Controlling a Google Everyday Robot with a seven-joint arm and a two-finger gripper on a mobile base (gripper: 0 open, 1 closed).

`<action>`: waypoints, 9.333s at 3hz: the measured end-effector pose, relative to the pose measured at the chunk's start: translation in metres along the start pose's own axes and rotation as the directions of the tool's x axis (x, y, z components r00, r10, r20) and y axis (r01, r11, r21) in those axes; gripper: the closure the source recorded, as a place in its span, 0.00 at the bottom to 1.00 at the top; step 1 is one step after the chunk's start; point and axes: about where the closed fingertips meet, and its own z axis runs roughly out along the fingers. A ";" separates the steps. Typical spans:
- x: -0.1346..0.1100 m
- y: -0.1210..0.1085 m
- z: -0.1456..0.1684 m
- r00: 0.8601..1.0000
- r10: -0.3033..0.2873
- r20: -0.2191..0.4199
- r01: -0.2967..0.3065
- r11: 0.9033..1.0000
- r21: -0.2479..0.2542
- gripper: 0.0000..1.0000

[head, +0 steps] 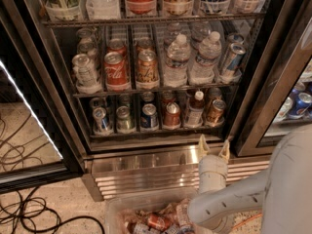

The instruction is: Pick orange can from bottom shelf of fridge

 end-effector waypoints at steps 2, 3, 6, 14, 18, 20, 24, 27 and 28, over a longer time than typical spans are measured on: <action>0.014 0.013 0.005 0.992 -0.124 0.022 0.123 0.992 0.005 0.40; 0.021 0.022 0.007 0.982 -0.184 0.038 0.185 0.983 -0.007 0.40; -0.001 0.000 0.045 0.975 -0.207 0.079 0.202 0.977 0.073 0.42; -0.002 0.019 0.073 0.972 -0.231 0.054 0.226 0.971 0.076 0.49; -0.001 0.009 0.112 0.960 -0.272 0.059 0.264 0.957 0.120 0.37; -0.001 0.005 0.124 0.958 -0.279 0.061 0.269 0.954 0.135 0.53; -0.001 0.006 0.131 0.959 -0.278 0.057 0.268 0.953 0.137 0.08; 0.001 0.006 0.133 0.959 -0.279 0.054 0.270 0.953 0.139 0.50; 0.002 0.006 0.133 0.959 -0.280 0.053 0.270 0.953 0.140 0.71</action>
Offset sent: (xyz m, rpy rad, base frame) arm 0.0089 0.0242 -0.0150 -0.2441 -0.0254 -0.0026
